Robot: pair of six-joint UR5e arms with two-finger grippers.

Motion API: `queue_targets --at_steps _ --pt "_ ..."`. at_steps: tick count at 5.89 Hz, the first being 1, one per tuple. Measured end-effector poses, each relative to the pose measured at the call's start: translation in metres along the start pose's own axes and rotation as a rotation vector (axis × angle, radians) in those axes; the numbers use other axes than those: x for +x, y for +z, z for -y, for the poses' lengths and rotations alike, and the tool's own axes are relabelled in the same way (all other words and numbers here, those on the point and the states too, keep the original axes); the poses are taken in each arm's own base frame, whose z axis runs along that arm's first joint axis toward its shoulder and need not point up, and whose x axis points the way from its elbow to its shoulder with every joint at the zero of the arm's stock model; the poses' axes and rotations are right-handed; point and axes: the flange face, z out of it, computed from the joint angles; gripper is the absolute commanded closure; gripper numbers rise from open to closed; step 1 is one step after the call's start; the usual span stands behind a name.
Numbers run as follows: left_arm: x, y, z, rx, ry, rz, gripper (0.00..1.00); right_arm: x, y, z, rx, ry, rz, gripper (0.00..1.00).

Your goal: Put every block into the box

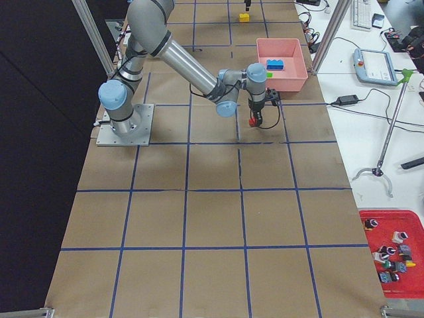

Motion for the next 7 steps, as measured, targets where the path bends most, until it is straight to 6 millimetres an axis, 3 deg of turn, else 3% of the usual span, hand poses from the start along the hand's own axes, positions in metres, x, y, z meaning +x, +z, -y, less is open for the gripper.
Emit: queue_targets --at_steps 1,3,5,6,7 --pt "0.002 0.024 0.003 -0.010 0.045 -0.009 0.01 0.000 0.000 0.000 -0.006 0.000 0.002 0.94" --pt "0.008 0.049 0.000 -0.018 0.067 -0.043 0.01 0.001 -0.004 0.003 -0.050 -0.016 0.016 0.96" --pt "0.008 0.055 -0.007 -0.028 0.063 -0.056 0.09 0.013 -0.048 0.044 -0.026 -0.067 -0.009 0.96" --pt "0.008 0.054 -0.008 -0.028 0.061 -0.055 0.26 0.017 -0.083 0.073 -0.023 -0.084 -0.024 0.96" --pt "0.007 0.052 -0.009 -0.028 0.060 -0.052 0.49 0.003 -0.120 0.104 -0.012 -0.118 -0.020 0.96"
